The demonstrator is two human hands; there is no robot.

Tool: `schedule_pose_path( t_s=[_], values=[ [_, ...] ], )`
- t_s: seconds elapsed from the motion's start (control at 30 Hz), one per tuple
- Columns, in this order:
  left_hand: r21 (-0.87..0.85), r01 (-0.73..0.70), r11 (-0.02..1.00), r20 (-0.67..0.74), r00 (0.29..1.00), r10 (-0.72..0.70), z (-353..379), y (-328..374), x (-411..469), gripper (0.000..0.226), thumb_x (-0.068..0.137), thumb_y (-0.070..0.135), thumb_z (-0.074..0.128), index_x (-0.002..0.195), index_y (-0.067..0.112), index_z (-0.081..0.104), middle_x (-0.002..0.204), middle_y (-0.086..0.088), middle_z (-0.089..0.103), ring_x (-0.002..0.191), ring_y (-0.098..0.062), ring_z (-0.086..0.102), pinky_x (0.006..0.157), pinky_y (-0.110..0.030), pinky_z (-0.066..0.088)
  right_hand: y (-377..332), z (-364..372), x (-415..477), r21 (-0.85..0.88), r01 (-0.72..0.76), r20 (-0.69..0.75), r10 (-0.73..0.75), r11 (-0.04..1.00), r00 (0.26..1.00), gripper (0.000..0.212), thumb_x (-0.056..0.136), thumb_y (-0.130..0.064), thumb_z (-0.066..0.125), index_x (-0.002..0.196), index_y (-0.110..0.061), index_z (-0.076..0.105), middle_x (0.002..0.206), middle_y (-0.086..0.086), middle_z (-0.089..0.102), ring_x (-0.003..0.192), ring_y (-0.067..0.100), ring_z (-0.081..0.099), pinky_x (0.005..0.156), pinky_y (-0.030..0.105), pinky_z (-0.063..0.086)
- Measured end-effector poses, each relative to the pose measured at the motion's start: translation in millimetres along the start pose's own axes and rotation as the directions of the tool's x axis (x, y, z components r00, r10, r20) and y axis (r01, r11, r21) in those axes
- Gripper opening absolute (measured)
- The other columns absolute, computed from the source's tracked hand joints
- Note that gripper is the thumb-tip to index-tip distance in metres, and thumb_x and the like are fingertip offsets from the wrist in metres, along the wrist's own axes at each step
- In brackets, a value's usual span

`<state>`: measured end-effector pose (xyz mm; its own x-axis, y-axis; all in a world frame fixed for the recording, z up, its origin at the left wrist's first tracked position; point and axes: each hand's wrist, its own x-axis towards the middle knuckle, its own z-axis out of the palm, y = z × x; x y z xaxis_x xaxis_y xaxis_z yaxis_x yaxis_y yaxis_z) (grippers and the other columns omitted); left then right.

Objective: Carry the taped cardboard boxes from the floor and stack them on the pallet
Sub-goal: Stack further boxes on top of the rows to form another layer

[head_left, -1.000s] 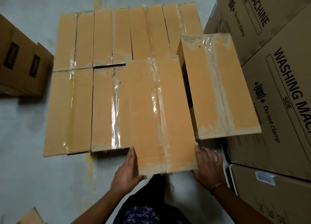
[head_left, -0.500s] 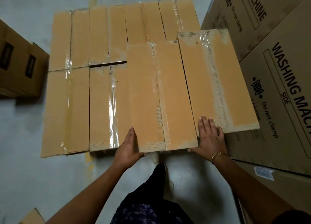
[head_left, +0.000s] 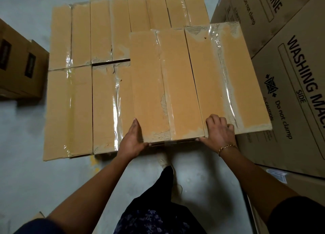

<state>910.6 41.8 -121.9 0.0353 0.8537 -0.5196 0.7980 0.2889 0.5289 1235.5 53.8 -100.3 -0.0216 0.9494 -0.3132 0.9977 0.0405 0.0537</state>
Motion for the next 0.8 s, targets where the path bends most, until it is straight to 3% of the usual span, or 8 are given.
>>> schedule_pose_path(
  t_s=[0.13,0.23,0.37,0.5,0.6,0.8],
  values=[
    [0.001,0.014,1.0,0.022,1.0,-0.014,-3,-2,11,0.13,0.074,0.032,0.09,0.163,0.017,-0.004,0.17,-0.002,0.015,0.149,-0.03,0.033,0.117,-0.043,0.035,0,-3,8,-0.031,0.005,0.007,-0.005,0.999,1.0,0.084,0.065,-0.078,0.069,0.125,-0.023,0.047,0.128,-0.001,0.046,0.112,0.024,0.048,0.085,0.042,0.045],
    [-0.092,0.032,0.995,0.067,0.997,-0.025,-3,-6,12,0.13,0.076,0.037,0.088,0.163,0.021,-0.006,0.169,-0.003,0.019,0.148,-0.031,0.034,0.117,-0.042,0.035,1,-4,8,-0.019,0.036,0.031,-0.035,0.999,0.999,0.088,0.07,-0.072,0.072,0.138,-0.026,0.041,0.144,0.0,0.039,0.124,0.025,0.044,0.092,0.044,0.043],
    [-0.32,0.156,0.934,0.09,0.987,-0.134,-2,-9,11,0.101,0.093,0.041,0.071,0.163,0.028,-0.001,0.164,-0.007,0.033,0.143,-0.029,0.044,0.112,-0.041,0.038,5,3,-1,-0.054,0.108,0.047,-0.106,0.993,0.993,0.089,0.078,-0.057,0.074,0.152,-0.03,0.032,0.164,0.002,0.018,0.143,0.027,0.027,0.107,0.05,0.036],
    [-0.412,0.148,0.899,0.098,0.988,-0.118,2,-12,11,0.076,0.1,0.027,0.064,0.158,0.043,0.018,0.151,-0.001,0.05,0.108,-0.018,0.066,0.097,-0.041,0.052,8,14,-7,-0.113,0.159,0.054,-0.154,0.981,0.987,0.086,0.083,-0.055,0.069,0.156,-0.033,0.03,0.166,0.002,0.016,0.149,0.03,0.019,0.111,0.051,0.03],
    [-0.404,0.163,0.9,0.093,0.986,-0.137,4,-15,9,0.078,0.097,0.029,0.066,0.157,0.047,0.018,0.151,-0.003,0.051,0.122,-0.029,0.062,0.103,-0.052,0.051,6,21,-11,-0.121,0.162,0.053,-0.156,0.979,0.986,0.081,0.086,-0.057,0.065,0.156,-0.032,0.032,0.166,0.001,0.019,0.15,0.031,0.019,0.111,0.052,0.029],
    [-0.372,0.167,0.913,0.075,0.986,-0.15,11,-21,1,0.082,0.096,0.033,0.068,0.158,0.045,0.015,0.154,-0.005,0.048,0.136,-0.03,0.052,0.106,-0.054,0.049,3,30,-17,-0.114,0.16,0.02,-0.159,0.98,0.987,0.071,0.086,-0.056,0.065,0.149,-0.03,0.045,0.162,0.002,0.031,0.147,0.031,0.025,0.108,0.053,0.032]
  ],
)
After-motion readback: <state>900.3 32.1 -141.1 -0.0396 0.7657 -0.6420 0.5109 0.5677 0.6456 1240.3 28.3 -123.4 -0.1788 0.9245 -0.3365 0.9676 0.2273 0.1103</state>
